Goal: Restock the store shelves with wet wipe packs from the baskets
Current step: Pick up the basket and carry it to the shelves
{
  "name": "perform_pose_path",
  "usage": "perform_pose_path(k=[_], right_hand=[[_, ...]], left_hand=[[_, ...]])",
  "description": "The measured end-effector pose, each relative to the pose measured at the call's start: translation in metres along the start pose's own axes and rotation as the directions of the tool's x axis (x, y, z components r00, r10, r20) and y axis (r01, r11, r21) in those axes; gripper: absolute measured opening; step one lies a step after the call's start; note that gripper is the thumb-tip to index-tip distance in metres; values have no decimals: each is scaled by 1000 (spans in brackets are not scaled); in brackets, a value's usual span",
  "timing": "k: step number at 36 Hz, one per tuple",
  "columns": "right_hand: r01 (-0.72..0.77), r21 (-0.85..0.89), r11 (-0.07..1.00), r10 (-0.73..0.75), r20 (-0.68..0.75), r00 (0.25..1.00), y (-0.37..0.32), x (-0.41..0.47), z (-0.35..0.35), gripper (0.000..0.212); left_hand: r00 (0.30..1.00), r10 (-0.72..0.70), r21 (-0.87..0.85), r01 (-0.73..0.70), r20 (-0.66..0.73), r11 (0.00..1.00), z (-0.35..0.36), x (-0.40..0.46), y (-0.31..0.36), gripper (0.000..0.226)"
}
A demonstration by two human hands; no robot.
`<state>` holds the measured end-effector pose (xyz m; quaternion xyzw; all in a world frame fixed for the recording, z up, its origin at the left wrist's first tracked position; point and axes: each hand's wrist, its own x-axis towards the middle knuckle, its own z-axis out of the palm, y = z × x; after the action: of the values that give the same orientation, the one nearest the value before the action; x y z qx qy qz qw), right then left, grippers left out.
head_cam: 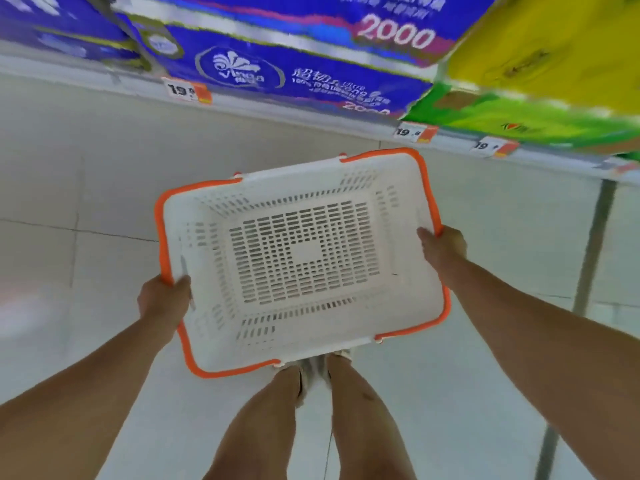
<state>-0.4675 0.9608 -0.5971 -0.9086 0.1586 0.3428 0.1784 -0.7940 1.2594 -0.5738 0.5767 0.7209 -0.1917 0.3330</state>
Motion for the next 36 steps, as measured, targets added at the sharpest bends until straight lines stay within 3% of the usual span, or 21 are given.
perform_pose_path(k=[7,13,17,22,27,31,36], right_hand=[[-144,219,965,162,-63,985,38,-118,-118,28],[-220,380,898,267,-74,961,90,-244,-210,23],[-253,591,766,384,-105,917,142,-307,-253,9],[-279,784,554,542,-85,836,224,-345,-292,23],[-257,884,390,657,-73,750,309,-341,-339,25],[-212,937,277,706,-49,706,369,-319,-389,21],[-174,958,229,750,-60,659,435,-271,-473,25]], left_hand=[[939,337,343,-340,71,875,-109,-101,94,28],[860,493,396,-500,128,770,-167,-212,157,33],[772,604,445,-620,199,646,-174,-295,201,33],[598,733,453,-778,324,434,-127,-402,260,35],[443,765,427,-871,467,243,-38,-523,304,13],[312,785,427,-902,535,67,36,-610,345,30],[240,794,402,-916,558,-6,127,-709,408,35]])
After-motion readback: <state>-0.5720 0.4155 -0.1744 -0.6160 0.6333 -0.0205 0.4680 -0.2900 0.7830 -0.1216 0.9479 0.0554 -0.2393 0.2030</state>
